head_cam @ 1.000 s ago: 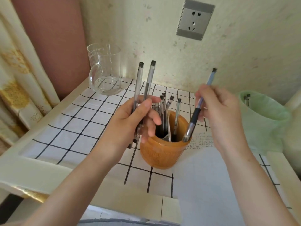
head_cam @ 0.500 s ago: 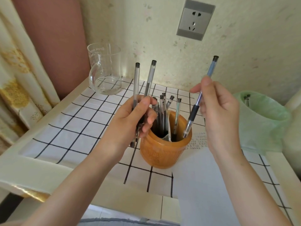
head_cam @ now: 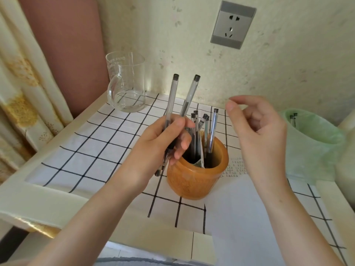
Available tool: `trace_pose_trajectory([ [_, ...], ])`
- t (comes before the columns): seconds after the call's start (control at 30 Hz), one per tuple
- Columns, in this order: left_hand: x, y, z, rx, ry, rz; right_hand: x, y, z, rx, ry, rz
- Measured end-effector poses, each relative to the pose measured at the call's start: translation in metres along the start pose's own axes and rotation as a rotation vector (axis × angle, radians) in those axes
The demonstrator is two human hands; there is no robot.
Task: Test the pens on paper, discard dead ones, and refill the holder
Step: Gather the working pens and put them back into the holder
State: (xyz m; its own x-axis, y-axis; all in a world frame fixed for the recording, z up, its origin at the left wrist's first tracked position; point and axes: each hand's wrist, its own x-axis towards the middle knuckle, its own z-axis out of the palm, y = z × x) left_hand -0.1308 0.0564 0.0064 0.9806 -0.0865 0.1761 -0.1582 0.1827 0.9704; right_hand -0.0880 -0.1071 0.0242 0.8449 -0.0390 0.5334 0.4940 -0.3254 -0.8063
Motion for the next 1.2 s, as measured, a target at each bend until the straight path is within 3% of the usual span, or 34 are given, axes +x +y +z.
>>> trace_pose_trajectory([
  [0.17, -0.003, 0.003, 0.004, 0.069, -0.168, -0.033, -0.013, -0.019, 0.015, 0.212, -0.325, 0.113],
  [0.37, -0.003, 0.001, 0.001, 0.017, -0.285, -0.176, -0.009, -0.019, 0.015, 0.354, -0.476, 0.235],
  [0.5, -0.002, 0.006, 0.003, 0.113, -0.214, -0.084, -0.008, -0.018, 0.017, 0.342, -0.37, 0.199],
  [0.63, 0.002, 0.006, -0.008, 0.231, 0.171, 0.111, 0.001, -0.015, 0.005, 0.347, -0.138, 0.154],
  [0.73, 0.005, 0.004, -0.018, 0.203, 0.371, 0.227, 0.002, -0.014, 0.004, 0.21, -0.106, 0.072],
  [0.87, 0.004, 0.0, -0.013, 0.265, 0.333, 0.22, -0.008, -0.014, 0.014, 0.045, -0.215, 0.018],
  [1.07, 0.003, -0.005, -0.005, 0.34, 0.217, 0.121, -0.004, -0.019, 0.005, 0.125, -0.04, -0.039],
  [1.2, 0.003, -0.008, -0.005, 0.373, 0.179, 0.093, -0.005, -0.017, 0.006, 0.039, -0.052, -0.063],
])
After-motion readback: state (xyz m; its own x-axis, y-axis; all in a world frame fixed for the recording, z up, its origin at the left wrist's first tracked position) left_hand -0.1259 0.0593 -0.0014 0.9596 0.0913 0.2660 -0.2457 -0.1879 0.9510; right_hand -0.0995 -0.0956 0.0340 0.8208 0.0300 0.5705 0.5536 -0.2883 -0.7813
